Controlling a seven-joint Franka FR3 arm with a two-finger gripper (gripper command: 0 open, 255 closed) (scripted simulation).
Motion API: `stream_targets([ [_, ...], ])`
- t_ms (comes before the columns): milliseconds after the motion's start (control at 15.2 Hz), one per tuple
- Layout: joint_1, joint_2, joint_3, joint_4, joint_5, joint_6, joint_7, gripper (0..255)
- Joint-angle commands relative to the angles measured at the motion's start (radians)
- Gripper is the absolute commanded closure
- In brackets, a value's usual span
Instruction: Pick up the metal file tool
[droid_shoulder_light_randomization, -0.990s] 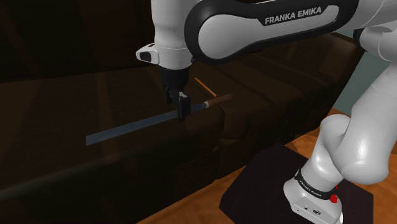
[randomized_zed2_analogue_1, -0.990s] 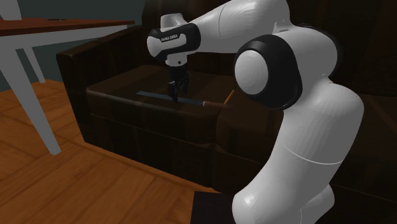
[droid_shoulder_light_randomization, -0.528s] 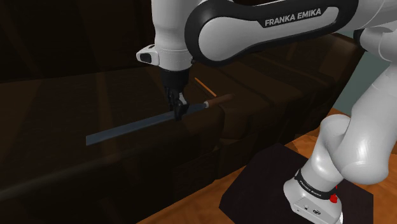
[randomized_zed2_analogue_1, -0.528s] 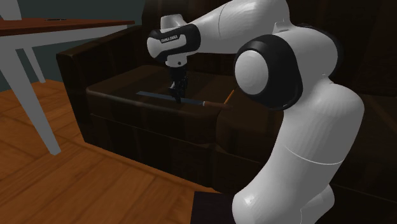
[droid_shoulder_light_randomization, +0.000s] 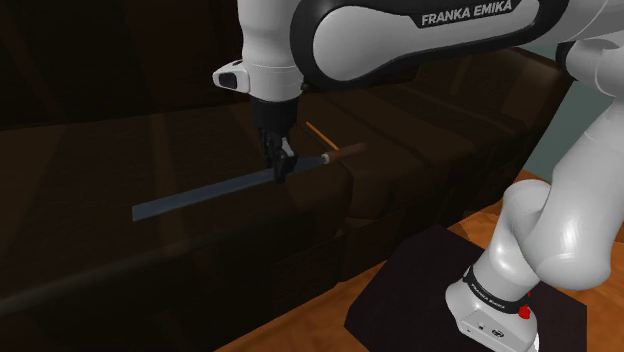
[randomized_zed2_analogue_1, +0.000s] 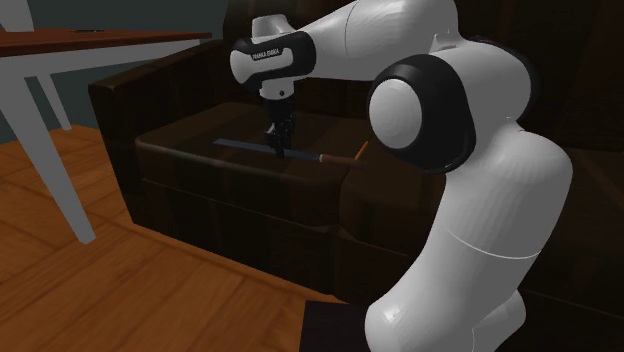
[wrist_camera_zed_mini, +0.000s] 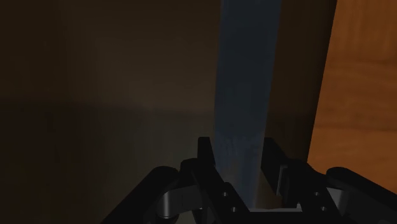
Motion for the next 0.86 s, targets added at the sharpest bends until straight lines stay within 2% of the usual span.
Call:
stream_targets([
  [0,0.001,0.003,0.001,0.029,0.0,-0.027,0.0,255],
  [660,0.002,0.023,0.003,0.187,-0.004,-0.165,-0.005,255],
  [792,0.002,0.023,0.003,0.19,-0.004,-0.168,-0.005,255],
])
